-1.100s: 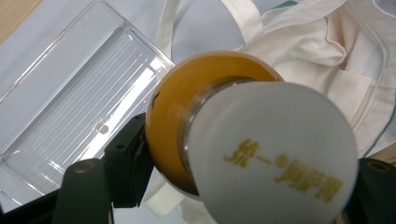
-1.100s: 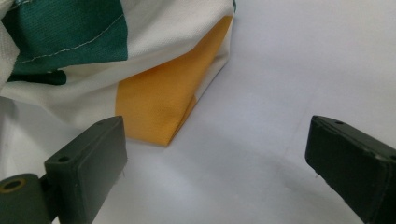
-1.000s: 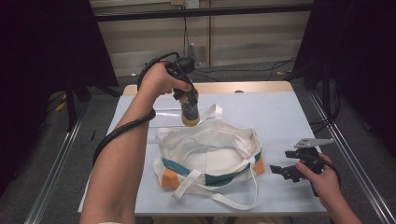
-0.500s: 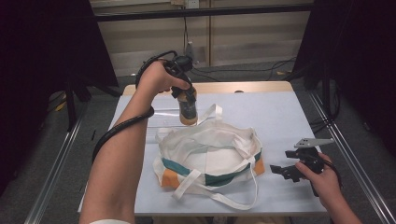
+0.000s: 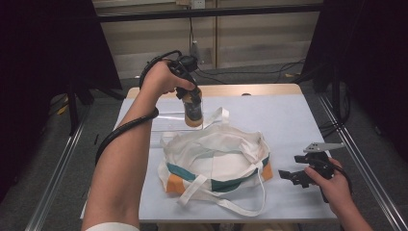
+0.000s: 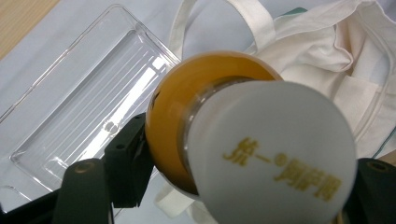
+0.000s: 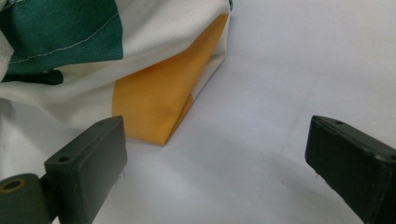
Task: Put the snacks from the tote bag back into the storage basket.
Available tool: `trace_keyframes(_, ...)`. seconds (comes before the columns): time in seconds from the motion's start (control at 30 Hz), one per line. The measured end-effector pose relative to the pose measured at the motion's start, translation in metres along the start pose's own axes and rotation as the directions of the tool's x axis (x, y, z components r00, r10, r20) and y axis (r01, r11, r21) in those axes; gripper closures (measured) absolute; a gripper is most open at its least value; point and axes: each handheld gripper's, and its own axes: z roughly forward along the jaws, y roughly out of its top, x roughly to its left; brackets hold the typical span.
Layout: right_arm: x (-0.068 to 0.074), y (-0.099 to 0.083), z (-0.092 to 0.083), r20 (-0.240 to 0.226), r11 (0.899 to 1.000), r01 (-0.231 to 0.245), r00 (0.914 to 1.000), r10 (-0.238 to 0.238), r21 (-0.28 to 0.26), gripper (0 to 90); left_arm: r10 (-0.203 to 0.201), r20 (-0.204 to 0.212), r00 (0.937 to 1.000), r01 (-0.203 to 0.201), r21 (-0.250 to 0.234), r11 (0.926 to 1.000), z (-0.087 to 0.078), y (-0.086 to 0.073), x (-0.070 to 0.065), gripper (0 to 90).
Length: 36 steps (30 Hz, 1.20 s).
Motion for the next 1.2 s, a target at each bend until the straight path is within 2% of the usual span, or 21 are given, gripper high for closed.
trace_keyframes(0.1, 0.000, 0.000, 0.000, 0.001, 1.000, -0.001, 1.0000, 0.001, -0.001, 5.2, 0.018, 0.001, 0.9998, -0.018, 0.012, 0.9998, 0.001, 0.001, 0.003, 30.2)
trace_keyframes(0.2, 0.000, 0.000, 0.000, 0.001, 1.000, -0.001, 1.0000, 0.001, 0.000, 5.2, 0.003, 0.006, 1.0000, -0.003, 0.008, 1.0000, 0.003, 0.000, 0.003, 30.2)
trace_keyframes(0.4, 0.000, 0.000, 0.001, 0.000, 1.000, 0.000, 1.0000, 0.000, 0.003, 5.2, 0.004, -0.003, 1.0000, -0.004, 0.009, 0.9999, 0.005, 0.000, 0.007, 30.2)
trace_keyframes(0.5, 0.000, 0.000, 0.000, 0.000, 1.000, -0.002, 1.0000, 0.002, 0.001, 5.2, -0.002, 0.011, 0.9999, 0.002, 0.011, 0.9999, 0.007, -0.001, 0.009, 30.2)
trace_keyframes(0.63, -0.001, -0.001, 0.000, 0.003, 1.000, -0.008, 1.0000, 0.008, 0.003, 5.2, -0.013, 0.005, 0.9999, 0.013, 0.013, 0.9998, 0.011, -0.001, 0.011, 30.2)
trace_keyframes(0.7, -0.001, -0.001, 0.000, 0.003, 1.000, -0.007, 1.0000, 0.007, 0.002, 5.2, 0.010, 0.010, 0.9999, -0.010, 0.021, 0.9997, 0.012, 0.000, 0.014, 30.2)
trace_keyframes(0.77, -0.001, -0.001, 0.000, 0.003, 1.000, -0.009, 1.0000, 0.009, 0.001, 5.2, -0.010, 0.007, 0.9999, 0.010, 0.016, 0.9998, 0.014, -0.001, 0.014, 30.2)
trace_keyframes(0.9, -0.002, -0.001, 0.000, 0.003, 1.000, -0.013, 0.9999, 0.013, 0.003, 5.2, 0.003, 0.009, 1.0000, -0.003, 0.015, 0.9999, 0.015, 0.000, 0.016, 30.2)
trace_keyframes(0.93, -0.002, -0.001, 0.000, 0.005, 1.000, -0.014, 0.9999, 0.014, 0.002, 5.2, -0.015, 0.010, 0.9998, 0.015, 0.014, 0.9998, 0.016, 0.000, 0.016, 30.2)
trace_keyframes(0.97, -0.002, -0.001, 0.001, 0.004, 1.000, -0.012, 0.9999, 0.012, 0.001, 5.2, -0.014, 0.008, 0.9999, 0.014, 0.015, 0.9998, 0.016, 0.000, 0.017, 30.2)
trace_keyframes(1.0, -0.002, -0.002, 0.001, 0.004, 1.000, -0.012, 0.9999, 0.012, 0.002, 5.2, 0.006, 0.007, 1.0000, -0.006, 0.019, 0.9998, 0.016, 0.000, 0.018, 30.2)
trace_keyframes(1.13, -0.002, -0.001, 0.001, 0.004, 1.000, -0.013, 0.9999, 0.013, 0.003, 5.2, -0.015, 0.013, 0.9998, 0.015, 0.018, 0.9997, 0.018, 0.000, 0.019, 30.2)
trace_keyframes(1.2, -0.002, -0.001, 0.001, 0.004, 1.000, -0.014, 0.9999, 0.014, 0.006, 5.2, -0.002, 0.006, 1.0000, 0.002, 0.019, 0.9998, 0.019, 0.000, 0.021, 30.2)
